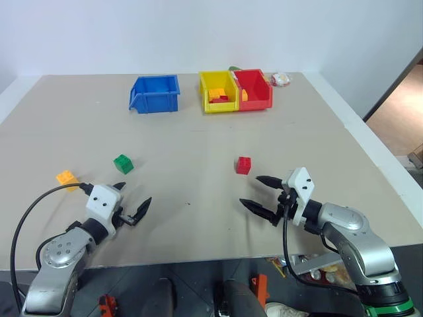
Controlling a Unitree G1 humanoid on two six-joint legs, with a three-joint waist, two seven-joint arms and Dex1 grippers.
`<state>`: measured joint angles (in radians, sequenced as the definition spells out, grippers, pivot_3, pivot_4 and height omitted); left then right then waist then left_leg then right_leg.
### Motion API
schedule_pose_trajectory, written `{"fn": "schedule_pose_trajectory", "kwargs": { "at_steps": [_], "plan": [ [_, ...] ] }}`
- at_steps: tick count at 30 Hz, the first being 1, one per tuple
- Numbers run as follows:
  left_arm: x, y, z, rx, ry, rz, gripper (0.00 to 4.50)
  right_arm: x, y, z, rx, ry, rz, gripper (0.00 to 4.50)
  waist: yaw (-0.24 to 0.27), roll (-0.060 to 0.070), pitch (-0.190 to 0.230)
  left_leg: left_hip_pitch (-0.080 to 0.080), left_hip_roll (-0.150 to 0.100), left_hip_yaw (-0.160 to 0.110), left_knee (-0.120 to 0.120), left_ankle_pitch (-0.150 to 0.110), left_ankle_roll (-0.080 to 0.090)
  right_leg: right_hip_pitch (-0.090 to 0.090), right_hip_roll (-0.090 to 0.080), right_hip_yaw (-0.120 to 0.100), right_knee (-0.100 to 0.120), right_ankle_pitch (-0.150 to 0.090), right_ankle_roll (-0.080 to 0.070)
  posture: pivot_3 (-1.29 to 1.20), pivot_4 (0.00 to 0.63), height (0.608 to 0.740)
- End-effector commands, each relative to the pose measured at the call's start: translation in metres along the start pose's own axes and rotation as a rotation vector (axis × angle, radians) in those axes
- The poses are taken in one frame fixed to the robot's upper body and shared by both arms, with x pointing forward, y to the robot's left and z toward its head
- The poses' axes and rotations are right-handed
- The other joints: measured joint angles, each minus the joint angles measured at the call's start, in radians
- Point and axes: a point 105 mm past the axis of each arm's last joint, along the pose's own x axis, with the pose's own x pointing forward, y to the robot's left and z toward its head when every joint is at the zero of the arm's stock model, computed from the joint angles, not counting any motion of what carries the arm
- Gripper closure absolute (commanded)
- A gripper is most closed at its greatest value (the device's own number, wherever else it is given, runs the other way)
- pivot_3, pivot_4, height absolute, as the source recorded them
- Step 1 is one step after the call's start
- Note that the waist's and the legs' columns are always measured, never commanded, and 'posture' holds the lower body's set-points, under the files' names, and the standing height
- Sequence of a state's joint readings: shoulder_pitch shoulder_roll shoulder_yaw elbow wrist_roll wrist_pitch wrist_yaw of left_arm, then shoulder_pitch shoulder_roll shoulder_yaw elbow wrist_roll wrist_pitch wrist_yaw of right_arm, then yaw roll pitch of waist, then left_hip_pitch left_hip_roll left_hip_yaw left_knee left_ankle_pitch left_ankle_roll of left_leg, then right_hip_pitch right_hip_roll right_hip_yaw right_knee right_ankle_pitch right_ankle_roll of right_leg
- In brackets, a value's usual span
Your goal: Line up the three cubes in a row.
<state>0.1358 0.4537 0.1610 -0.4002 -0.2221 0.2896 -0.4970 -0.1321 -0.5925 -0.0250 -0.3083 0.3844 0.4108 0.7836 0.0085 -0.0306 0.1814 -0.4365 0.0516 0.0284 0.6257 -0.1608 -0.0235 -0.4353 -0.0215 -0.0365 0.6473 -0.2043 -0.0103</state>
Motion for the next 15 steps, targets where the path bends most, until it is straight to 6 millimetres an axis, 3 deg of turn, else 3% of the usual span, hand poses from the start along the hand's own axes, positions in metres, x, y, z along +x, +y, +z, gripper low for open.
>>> {"fn": "schedule_pose_trajectory", "kwargs": {
  "at_steps": [1, 15],
  "plan": [
    [0.005, -0.008, 0.015, 0.039, -0.051, -0.060, 0.02, 0.001, 0.006, 0.011, -0.052, -0.022, 0.031, 0.00, 0.000, 0.000, 0.000, 0.000, 0.000, 0.000, 0.000, 0.000, 0.000, 0.000, 0.000, 0.000, 0.000, 0.000, 0.000, 0.00, 0.150, 0.740],
    [0.007, -0.034, 0.025, 0.005, -0.102, -0.263, 0.02, 0.005, 0.016, 0.014, -0.052, -0.036, 0.096, 0.00, 0.000, 0.000, 0.000, 0.000, 0.000, 0.000, 0.000, 0.000, 0.000, 0.000, 0.001, 0.001, 0.000, 0.000, 0.000, 0.00, 0.150, 0.740]
  ]
}}
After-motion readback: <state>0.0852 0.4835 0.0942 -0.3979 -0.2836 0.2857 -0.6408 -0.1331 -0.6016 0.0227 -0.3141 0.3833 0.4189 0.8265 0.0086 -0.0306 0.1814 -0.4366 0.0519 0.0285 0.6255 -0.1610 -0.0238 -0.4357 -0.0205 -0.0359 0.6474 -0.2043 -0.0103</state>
